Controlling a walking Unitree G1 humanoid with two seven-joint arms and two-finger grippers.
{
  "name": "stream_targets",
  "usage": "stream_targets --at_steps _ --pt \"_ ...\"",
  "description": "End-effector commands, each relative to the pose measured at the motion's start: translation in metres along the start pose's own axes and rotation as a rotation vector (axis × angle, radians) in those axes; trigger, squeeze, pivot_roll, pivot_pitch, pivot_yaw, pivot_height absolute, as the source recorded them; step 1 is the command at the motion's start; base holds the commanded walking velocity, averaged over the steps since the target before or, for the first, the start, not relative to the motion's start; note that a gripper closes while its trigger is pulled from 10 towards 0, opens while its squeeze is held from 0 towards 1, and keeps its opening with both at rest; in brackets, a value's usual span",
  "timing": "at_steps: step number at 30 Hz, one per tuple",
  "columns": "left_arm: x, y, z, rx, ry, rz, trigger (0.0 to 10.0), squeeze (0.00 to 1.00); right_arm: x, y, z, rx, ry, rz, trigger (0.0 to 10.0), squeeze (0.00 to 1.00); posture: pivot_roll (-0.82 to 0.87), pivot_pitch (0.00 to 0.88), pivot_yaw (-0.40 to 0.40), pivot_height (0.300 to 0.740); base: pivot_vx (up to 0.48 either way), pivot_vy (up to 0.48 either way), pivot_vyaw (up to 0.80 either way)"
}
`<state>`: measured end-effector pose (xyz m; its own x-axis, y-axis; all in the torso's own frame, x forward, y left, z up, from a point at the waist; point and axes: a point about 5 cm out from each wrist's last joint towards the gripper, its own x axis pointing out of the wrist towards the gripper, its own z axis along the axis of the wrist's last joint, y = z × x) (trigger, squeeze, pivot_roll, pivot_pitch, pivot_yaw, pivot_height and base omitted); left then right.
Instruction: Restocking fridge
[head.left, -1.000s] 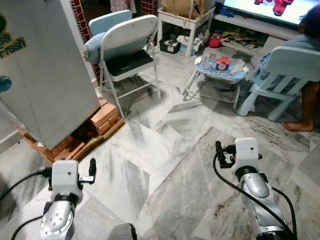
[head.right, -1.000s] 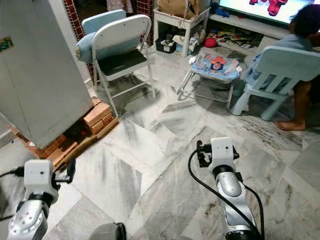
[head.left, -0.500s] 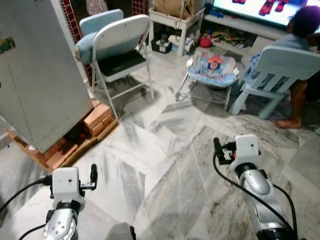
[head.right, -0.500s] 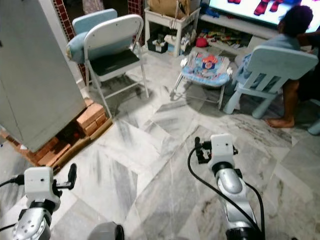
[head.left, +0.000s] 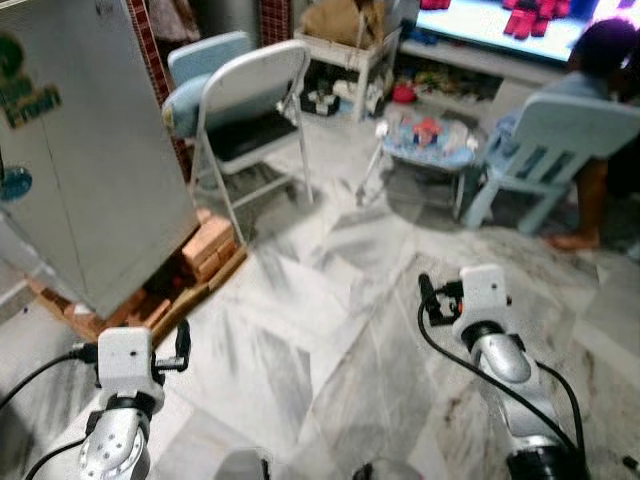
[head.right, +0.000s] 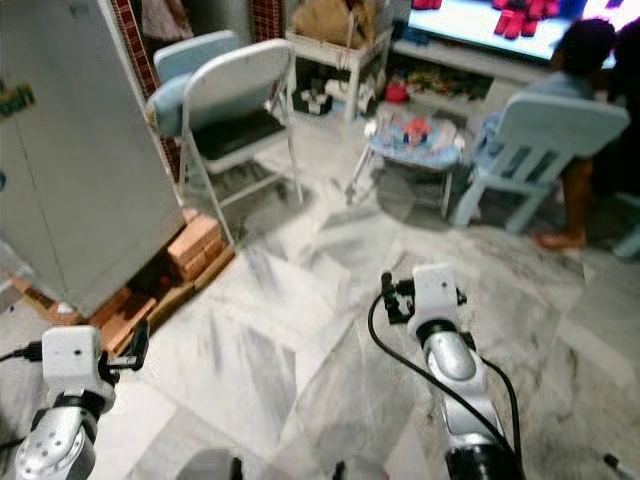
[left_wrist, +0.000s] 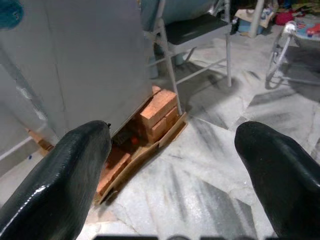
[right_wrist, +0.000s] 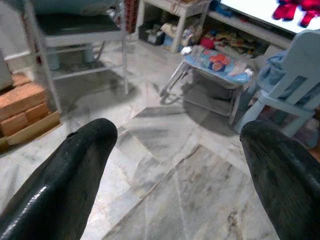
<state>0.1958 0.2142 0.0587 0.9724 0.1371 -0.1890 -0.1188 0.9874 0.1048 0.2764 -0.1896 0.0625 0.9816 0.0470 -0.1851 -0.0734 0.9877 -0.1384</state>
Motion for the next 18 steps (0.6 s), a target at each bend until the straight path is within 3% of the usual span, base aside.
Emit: stream_targets --at_steps 1,6,13,18 --pt "-0.0033 0.002 -0.0043 -0.004 0.018 0.003 10.0 0.0 0.0036 0.0075 0.0063 0.005 -0.023 0.029 10.0 0.0 0.07 0.093 -0.035 0.74 0.0 0.48 0.0" --pt "-0.0011 -0.0008 -0.002 0.001 0.002 -0.001 10.0 0.0 0.0046 0.0067 0.0057 0.005 -0.02 0.034 10.0 0.0 0.07 0.091 -0.043 0.74 0.0 0.48 0.0" --pt "-0.0012 0.0028 -0.0035 0.01 0.001 0.018 10.0 0.0 0.0055 0.0072 0.0056 0.0 -0.02 0.037 10.0 0.0 0.07 0.089 -0.045 0.74 0.0 0.48 -0.54" --pt "-0.002 0.0057 -0.0043 0.007 0.0 0.034 10.0 0.0 0.0052 0.0076 0.0054 -0.003 -0.021 0.04 10.0 0.0 0.06 0.09 -0.044 0.74 0.0 0.48 0.0"
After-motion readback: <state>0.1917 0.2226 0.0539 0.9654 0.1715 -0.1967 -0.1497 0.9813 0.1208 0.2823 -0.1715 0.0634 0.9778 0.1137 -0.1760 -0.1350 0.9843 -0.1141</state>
